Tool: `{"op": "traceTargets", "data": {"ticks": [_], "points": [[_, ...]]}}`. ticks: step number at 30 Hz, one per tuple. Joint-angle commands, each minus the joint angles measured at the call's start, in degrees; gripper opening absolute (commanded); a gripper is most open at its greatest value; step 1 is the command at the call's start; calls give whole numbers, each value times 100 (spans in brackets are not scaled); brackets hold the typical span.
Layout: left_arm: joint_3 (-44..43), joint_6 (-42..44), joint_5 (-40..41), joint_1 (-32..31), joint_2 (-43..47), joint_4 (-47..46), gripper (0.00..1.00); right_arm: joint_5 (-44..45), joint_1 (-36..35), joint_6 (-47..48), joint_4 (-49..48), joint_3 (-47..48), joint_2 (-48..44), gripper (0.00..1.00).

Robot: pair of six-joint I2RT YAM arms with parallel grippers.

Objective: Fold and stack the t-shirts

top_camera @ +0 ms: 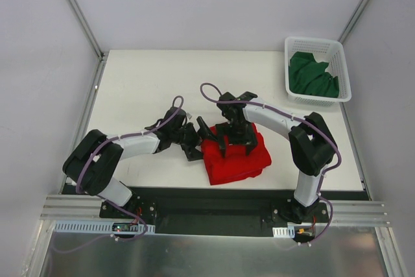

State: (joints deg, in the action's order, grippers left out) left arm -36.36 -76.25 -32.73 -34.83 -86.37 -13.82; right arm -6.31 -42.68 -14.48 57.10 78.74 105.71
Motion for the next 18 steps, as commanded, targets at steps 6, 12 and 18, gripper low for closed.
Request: {"op": "traceTargets", "data": {"ticks": [6, 12, 18], "points": [[-583, 268, 346, -59, -574, 20, 99, -354, -153, 138, 222, -87, -16, 96], [-899, 523, 469, -50, -680, 248, 99, -380, -188, 147, 231, -139, -33, 96], [-1031, 716, 697, -59, -513, 538, 99, -415, -232, 174, 231, -148, 28, 96]]}}
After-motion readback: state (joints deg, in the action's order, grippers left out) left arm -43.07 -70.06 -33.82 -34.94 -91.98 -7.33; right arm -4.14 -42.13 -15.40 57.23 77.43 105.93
